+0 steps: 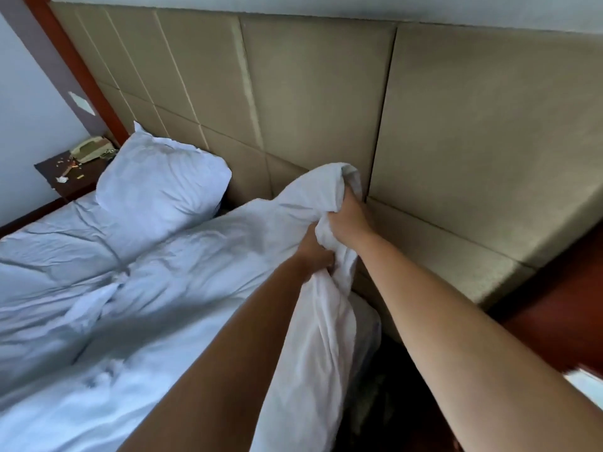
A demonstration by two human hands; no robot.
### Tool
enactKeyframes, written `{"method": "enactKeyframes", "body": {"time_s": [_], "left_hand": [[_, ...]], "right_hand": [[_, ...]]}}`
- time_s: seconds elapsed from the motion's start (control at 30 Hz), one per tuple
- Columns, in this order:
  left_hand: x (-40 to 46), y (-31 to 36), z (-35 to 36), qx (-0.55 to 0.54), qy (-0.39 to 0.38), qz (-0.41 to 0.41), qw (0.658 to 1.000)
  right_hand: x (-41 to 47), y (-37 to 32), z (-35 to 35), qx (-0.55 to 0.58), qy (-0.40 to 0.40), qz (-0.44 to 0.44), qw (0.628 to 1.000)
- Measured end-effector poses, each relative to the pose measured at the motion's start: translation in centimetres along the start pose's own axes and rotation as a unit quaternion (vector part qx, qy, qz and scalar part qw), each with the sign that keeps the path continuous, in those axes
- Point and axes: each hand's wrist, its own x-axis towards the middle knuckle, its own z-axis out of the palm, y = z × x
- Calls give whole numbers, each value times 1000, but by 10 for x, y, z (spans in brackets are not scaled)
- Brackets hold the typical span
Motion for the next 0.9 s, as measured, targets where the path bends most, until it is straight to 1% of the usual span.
{"method": "enactKeyframes", "body": {"time_s": [0.07, 0.1, 0.17, 0.2, 0.27, 0.37, 0.47, 0.67, 0.9], "left_hand": [[-2, -26, 3, 30, -106, -35, 993], [-1, -40, 4, 50, -143, -71, 986], [-5, -62, 5, 95, -189, -142, 967], [-7, -69, 7, 120, -197, -159, 960], [-10, -82, 14, 165, -181, -175, 954], [-8, -104, 23, 173, -143, -191, 956], [-6, -121, 29, 166, -118, -189, 961], [-11, -140, 30, 208, -71, -182, 958], [-53, -147, -5, 301, -63, -174, 936]], "right_hand": [[-11, 22, 14, -75, -16, 27, 997], [-14, 36, 21, -94, -52, 58, 993], [-25, 63, 34, -106, -133, 133, 976], [-34, 74, 40, -123, -154, 166, 966], [-48, 95, 54, -180, -149, 204, 951], [-59, 116, 67, -235, -137, 215, 938], [-65, 126, 77, -260, -192, 188, 927], [-75, 130, 94, -262, -252, 155, 918], [-92, 87, 105, -240, -301, 121, 915]]}}
